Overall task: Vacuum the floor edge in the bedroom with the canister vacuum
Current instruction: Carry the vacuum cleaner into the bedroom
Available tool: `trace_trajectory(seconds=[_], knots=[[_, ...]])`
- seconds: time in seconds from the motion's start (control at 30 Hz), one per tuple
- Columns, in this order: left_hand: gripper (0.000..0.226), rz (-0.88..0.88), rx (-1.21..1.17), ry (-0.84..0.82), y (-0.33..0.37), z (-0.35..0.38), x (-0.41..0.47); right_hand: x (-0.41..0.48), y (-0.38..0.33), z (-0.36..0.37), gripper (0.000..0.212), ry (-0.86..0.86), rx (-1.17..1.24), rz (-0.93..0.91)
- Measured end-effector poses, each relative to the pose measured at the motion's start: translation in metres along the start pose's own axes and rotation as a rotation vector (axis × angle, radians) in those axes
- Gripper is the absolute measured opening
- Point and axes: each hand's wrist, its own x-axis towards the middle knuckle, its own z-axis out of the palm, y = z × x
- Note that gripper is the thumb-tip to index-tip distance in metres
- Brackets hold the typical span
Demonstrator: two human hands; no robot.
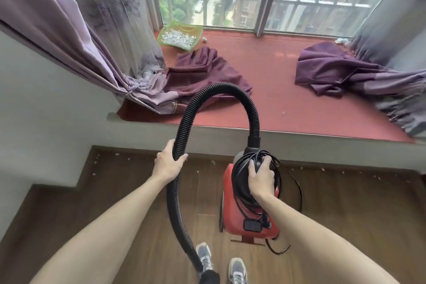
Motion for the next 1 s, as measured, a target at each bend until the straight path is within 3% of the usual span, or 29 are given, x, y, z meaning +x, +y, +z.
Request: trace_trajectory(seconds=[0.2, 0.47, 0.67, 0.83, 1.0], knots=[[0.056, -0.063, 0.045, -0.011, -0.035, 0.047, -0.002, -0.002, 0.052, 0.022, 0.044, -0.049, -0.005, 0.057], [0.056, -0.137, 0.082, -0.015, -0.092, 0.108, -0.020, 0.012, 0.124, 0.059, 0.021, -0.121, -0.040, 0.050], [0.057, -0.176, 0.127, -0.030, -0.131, 0.167, -0.023, 0.035, 0.183, 0.097, 0.020, -0.187, -0.015, 0.068], [0.055, -0.233, 0.165, -0.025, -0.186, 0.221, -0.022, 0.056, 0.244, 0.147, 0.036, -0.253, 0.005, 0.095], [0.052, -0.237, 0.212, -0.032, -0.234, 0.270, -0.020, 0.066, 0.301, 0.193, 0.031, -0.266, -0.023, 0.130]])
